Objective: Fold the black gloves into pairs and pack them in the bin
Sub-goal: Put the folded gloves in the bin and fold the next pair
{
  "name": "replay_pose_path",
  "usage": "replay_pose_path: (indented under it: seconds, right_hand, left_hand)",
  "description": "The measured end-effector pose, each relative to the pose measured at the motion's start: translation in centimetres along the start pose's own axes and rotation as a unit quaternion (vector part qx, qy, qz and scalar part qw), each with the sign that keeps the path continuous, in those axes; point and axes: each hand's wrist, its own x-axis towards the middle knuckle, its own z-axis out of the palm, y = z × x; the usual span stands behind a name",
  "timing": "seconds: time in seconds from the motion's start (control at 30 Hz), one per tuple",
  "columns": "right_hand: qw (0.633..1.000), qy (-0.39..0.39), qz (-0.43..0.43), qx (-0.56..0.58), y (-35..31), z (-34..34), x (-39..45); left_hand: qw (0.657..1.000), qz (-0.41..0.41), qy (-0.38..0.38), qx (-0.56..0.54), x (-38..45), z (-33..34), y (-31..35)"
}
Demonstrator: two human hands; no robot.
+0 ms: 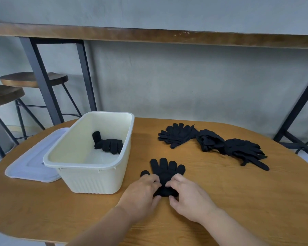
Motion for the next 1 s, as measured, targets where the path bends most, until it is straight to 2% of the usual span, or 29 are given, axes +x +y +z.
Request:
replay_pose_path:
  seconds: [0.13, 0.23, 0.3, 0.4, 0.57, 0.67, 0.83, 0.9, 1.0]
  right_hand:
    - [0.999, -0.001, 0.027, 0.035, -0.1, -0.3, 0.2]
    - [0.974, -0.025, 0.109, 0.198, 0.0, -0.5, 0.5]
    - [0.955, -0.022, 0.144, 0.257, 0.4, -0.4, 1.0]
    - [0.942, 0.004, 0.171, 0.290, 0.8, -0.3, 1.8]
    - [0.944, 0.044, 0.199, 0.262, 1.2, 0.6, 2.3]
    - [0.965, 0.071, 0.167, 0.187, 1.2, 0.6, 2.5]
    - [0.994, 0.059, 0.059, 0.066, 0.5, 0.4, 2.4]
    - [0.998, 0.052, 0.022, 0.042, 0.7, 0.3, 2.0]
    - [0.999, 0.013, -0.007, 0.038, 1.1, 0.1, 1.3]
  left_hand:
    - [1.000, -0.014, 0.021, -0.002, 0.2, -0.3, 0.3]
    - [0.992, -0.092, 0.013, -0.085, 0.2, -0.8, 0.5]
    - [0.983, -0.135, 0.003, -0.127, 0.7, -0.8, 0.5]
    - [0.968, -0.177, -0.002, -0.177, 1.6, -0.4, 0.3]
    - [0.961, -0.223, -0.002, -0.161, 2.5, 0.1, -0.1]
    - [0.969, -0.204, 0.017, -0.138, 2.8, 0.0, 0.0]
    - [0.991, -0.127, 0.016, -0.046, 2.9, -0.1, 0.7]
    - [0.997, -0.076, 0.022, -0.004, 2.4, -0.2, 0.5]
    - [1.000, -0.026, 0.010, -0.006, 1.2, -0.2, -0.1]
